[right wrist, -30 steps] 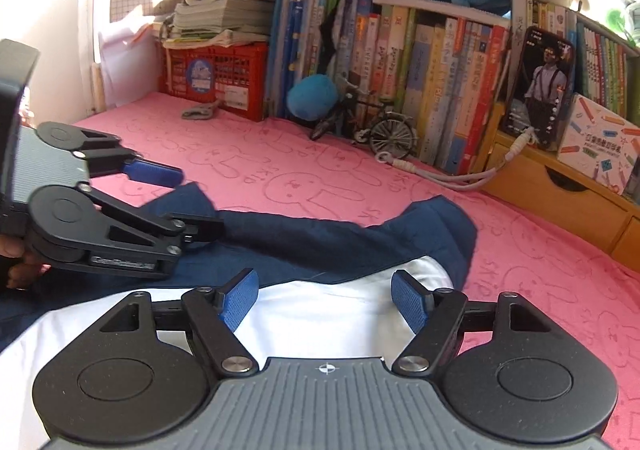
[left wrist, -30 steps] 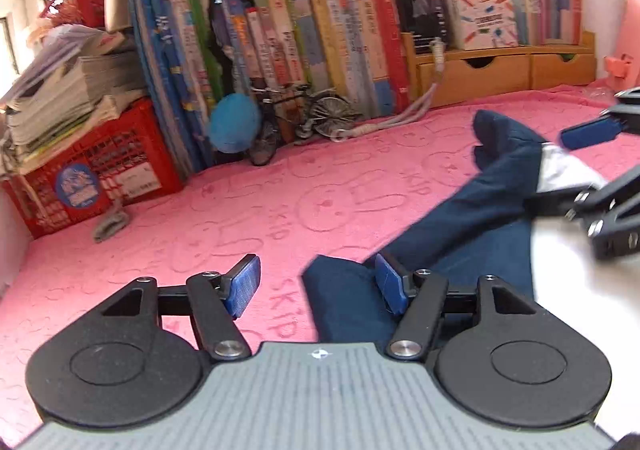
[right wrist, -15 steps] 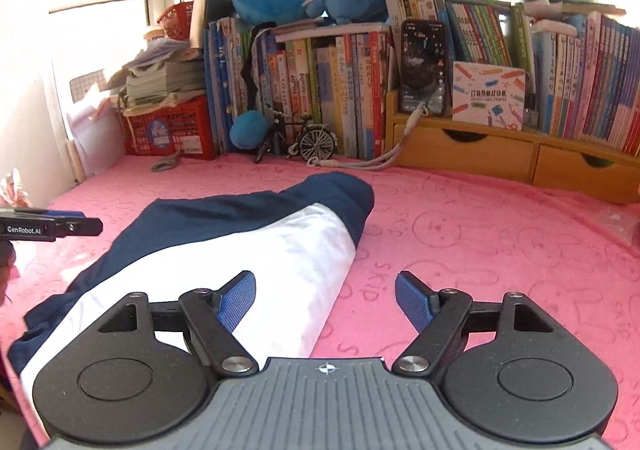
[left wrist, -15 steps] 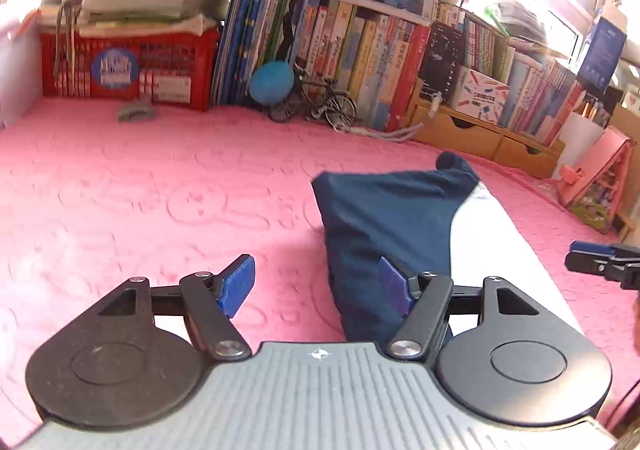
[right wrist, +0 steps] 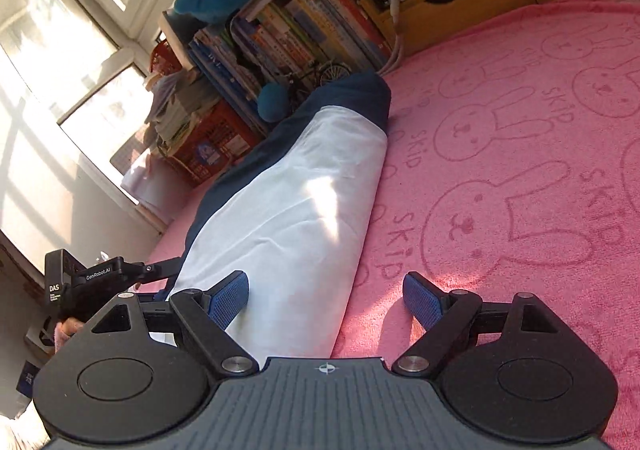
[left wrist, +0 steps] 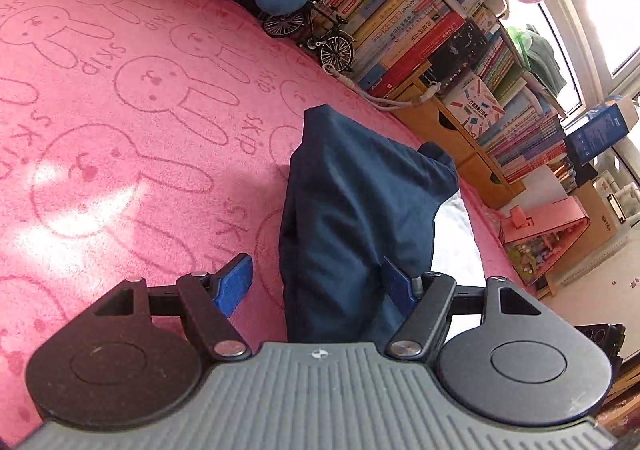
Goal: Fold clothes
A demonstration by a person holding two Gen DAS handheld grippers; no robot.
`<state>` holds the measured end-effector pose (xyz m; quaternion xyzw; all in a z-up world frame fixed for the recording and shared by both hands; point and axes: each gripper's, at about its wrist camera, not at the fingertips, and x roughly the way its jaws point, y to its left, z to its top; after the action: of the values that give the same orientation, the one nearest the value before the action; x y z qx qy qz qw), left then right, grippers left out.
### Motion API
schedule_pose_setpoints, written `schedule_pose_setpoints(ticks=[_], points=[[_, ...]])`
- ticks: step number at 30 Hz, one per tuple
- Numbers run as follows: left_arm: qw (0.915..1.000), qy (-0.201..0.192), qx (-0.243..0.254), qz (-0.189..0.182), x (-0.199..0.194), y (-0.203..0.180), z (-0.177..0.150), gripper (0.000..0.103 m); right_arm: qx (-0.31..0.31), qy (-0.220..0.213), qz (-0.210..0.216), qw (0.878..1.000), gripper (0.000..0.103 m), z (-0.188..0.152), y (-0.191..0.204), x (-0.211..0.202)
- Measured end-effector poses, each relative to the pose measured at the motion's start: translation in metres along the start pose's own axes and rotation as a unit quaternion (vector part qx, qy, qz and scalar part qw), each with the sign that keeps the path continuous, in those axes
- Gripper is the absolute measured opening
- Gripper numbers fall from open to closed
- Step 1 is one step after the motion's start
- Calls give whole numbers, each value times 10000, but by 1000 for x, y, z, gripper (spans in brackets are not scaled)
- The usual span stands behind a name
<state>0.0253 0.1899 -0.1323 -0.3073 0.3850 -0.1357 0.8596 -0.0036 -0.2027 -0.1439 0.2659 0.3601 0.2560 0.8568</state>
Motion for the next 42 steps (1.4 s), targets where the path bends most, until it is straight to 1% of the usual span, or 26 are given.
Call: schedule_pose_setpoints(ticks=[2, 5, 6, 7, 8, 10, 12, 14, 16, 18, 21, 22, 23, 25, 26, 27, 28, 29, 30, 31, 32, 34, 36, 38, 40, 42], points=[[9999, -5, -118, -77, 10, 2, 7, 68, 121, 11, 58, 9999, 85, 14, -5, 17], [9998, 75, -163, -89, 23, 2, 13, 46, 303, 31, 151, 9994, 85, 34, -11, 43], [9999, 87, -68, -96, 25, 1, 15, 39, 346, 64, 146, 9993, 73, 39, -11, 51], [9999, 99, 28, -103, 27, 0, 17, 37, 383, 104, 132, 9991, 60, 44, -11, 59], [9999, 105, 98, -92, 29, 0, 22, 35, 346, 118, 83, 9993, 59, 49, -10, 65], [9997, 102, 211, -81, 33, -1, 32, 33, 239, 132, -32, 9996, 53, 59, -7, 77], [9995, 41, 298, 2, 41, -4, 47, 32, 194, 131, -97, 9997, 51, 73, -8, 86], [9978, -97, 617, 232, 48, -15, 61, 33, 179, 70, -218, 9996, 51, 91, -9, 97], [9934, -257, 992, 525, 44, -30, 64, 36, 29, 26, -408, 9992, 52, 105, -5, 104], [9875, -444, 1361, 661, 30, -42, 55, 41, -474, 3, -618, 9970, 54, 107, 7, 98], [9766, -816, 1809, 830, -2, -55, 28, 48, -1452, -39, -703, 9869, 69, 92, 29, 70], [9744, -929, 1860, 858, -12, -59, 17, 49, -1574, -16, -653, 9854, 69, 83, 32, 59], [9746, -991, 1821, 845, -23, -61, 5, 53, -1619, 38, -564, 9852, 69, 72, 34, 44], [9760, -1088, 1696, 830, -42, -65, -19, 56, -1616, 81, -476, 9857, 70, 52, 34, 18], [9763, -1139, 1621, 876, -49, -68, -32, 57, -1611, 97, -437, 9859, 71, 42, 33, 6], [9735, -1224, 1642, 1016, -55, -74, -45, 60, -1606, 114, -399, 9861, 72, 32, 32, -7], [9678, -1318, 1779, 1201, -60, -82, -58, 62, -1640, 75, -441, 9854, 72, 22, 34, -19], [9587, -1410, 2032, 1405, -64, -93, -73, 68, -1725, 22, -504, 9837, 72, 11, 38, -30], [9514, -1425, 2277, 1508, -66, -102, -85, 78, -1860, -7, -572, 9809, 75, 2, 43, -38], [9434, -1438, 2520, 1610, -67, -112, -96, 83, -2114, -12, -691, 9749, 77, -10, 53, -47], [9369, -1384, 2768, 1624, -67, -123, -108, 88, -2412, 12, -792, 9672, 78, -22, 62, -52], [9363, -1198, 2913, 1551, -65, -134, -122, 94, -2970, 62, -944, 9502, 85, -45, 78, -58], [9419, -869, 2883, 1488, -60, -141, -129, 100, -3498, 72, -1103, 9303, 93, -70, 91, -59], [9460, -515, 2801, 1545, -51, -144, -132, 100, -3806, 151, -1256, 9161, 96, -87, 98, -54], [9482, -190, 2674, 1706, -43, -142, -133, 101, -3862, 233, -1391, 9116, 96, -98, 99, -46], [9494, 36, 2509, 1887, -38, -140, -134, 101, -3677, 319, -1422, 9184, 97, -101, 95, -39]])
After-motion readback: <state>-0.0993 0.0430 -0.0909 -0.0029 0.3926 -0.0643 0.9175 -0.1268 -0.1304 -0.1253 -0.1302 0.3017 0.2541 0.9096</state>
